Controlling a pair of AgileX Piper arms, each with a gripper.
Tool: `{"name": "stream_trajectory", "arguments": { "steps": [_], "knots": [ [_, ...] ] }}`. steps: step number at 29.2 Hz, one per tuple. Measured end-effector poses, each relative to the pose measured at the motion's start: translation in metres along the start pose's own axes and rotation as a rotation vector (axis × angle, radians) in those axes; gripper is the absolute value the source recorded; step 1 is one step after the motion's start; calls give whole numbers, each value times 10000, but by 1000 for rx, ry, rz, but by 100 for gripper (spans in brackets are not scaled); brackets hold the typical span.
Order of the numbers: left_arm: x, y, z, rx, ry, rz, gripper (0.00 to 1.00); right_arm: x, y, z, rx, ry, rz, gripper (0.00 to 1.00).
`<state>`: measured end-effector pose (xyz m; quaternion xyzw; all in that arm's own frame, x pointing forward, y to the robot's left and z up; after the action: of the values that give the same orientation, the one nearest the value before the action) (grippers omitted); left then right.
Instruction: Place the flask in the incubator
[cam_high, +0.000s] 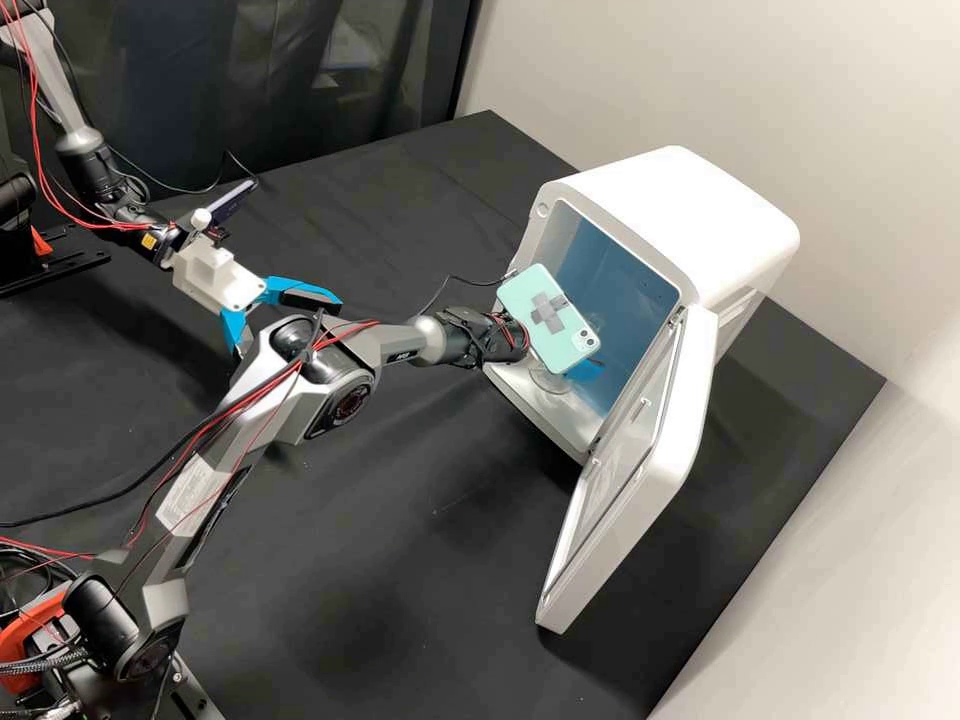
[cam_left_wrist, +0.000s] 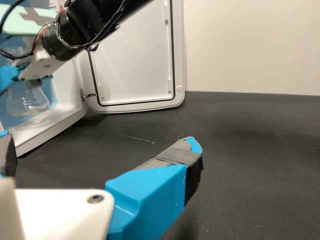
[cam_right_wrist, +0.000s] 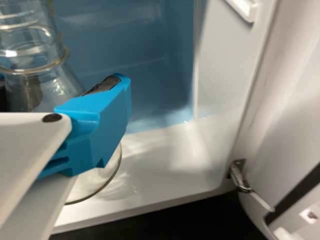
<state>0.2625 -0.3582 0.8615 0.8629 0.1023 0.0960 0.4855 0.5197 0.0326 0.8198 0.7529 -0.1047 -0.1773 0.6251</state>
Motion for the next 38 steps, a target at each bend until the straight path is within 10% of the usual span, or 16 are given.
{"name": "stream_trajectory", "arguments": {
  "steps": [8, 24, 38],
  "knots": [
    [-12, 29, 3, 1, -1, 12, 100, 1, -35, -22, 24, 29, -50, 0],
    [-18, 41, -48, -3, 20, 18, 100, 204, -166, -8, -114, -13, -12, 0],
    [-25, 50, -108, -9, 43, 23, 100, 334, -228, 10, -150, -52, 28, 0]
  ]
}}
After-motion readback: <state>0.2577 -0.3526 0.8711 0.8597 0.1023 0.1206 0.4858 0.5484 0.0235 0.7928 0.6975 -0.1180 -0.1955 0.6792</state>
